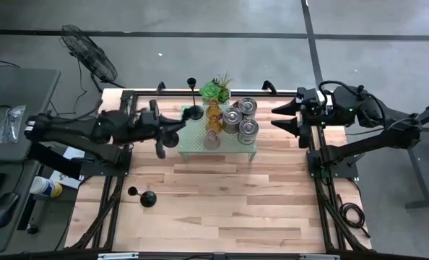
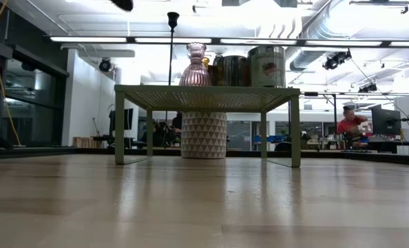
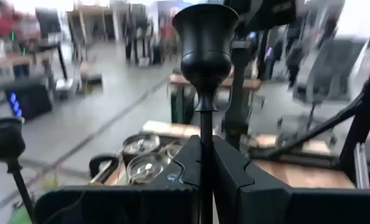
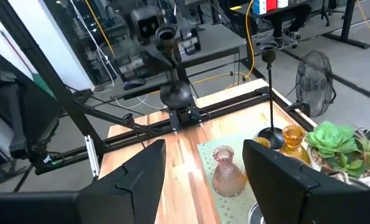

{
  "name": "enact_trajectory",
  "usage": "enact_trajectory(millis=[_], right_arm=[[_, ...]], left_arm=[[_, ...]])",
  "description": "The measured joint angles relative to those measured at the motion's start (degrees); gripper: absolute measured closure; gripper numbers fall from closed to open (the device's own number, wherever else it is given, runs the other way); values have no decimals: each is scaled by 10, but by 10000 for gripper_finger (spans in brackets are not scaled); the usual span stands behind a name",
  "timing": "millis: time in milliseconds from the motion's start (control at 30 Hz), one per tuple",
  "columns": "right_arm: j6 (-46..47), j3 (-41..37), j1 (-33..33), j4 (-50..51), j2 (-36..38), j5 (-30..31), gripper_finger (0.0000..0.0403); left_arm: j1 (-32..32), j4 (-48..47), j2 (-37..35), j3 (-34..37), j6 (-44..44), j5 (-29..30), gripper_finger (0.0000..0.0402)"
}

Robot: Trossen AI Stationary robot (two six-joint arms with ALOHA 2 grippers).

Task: Pick & Place candle stick holders
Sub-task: Put the right black candle holder on the shelf

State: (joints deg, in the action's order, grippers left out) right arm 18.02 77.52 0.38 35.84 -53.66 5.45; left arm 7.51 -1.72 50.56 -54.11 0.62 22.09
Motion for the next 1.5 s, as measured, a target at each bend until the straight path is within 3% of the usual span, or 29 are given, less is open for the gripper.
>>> enact_trajectory(millis=[200,400,567,833,933,1067,1267,1500], right_arm=[[19,0,0,7,-1,0,197],[18,0,0,7,-1,5,197],[17,0,0,7,-1,6,197],[18,0,0,6,-4,31,197],[17,0,0,6,-8,36,197],[17,0,0,8,-19,36,197],[20,0,0,8,-41,36,197],[33,0,0,8,-54,58,197]], left_arm=[[0,225,-82,200,-18,-18,394],[-1,363,-98,304,-33,-24,394],[-50,364,-89,317,-20,-85,394],[-233,372,-52,317,33,-310,394],[-292,405,-27,317,54,-408,394],[-347,478,13,317,67,-492,394],[-380,573,86,317,89,-554,394],[-380,702,180,317,106,-563,394]])
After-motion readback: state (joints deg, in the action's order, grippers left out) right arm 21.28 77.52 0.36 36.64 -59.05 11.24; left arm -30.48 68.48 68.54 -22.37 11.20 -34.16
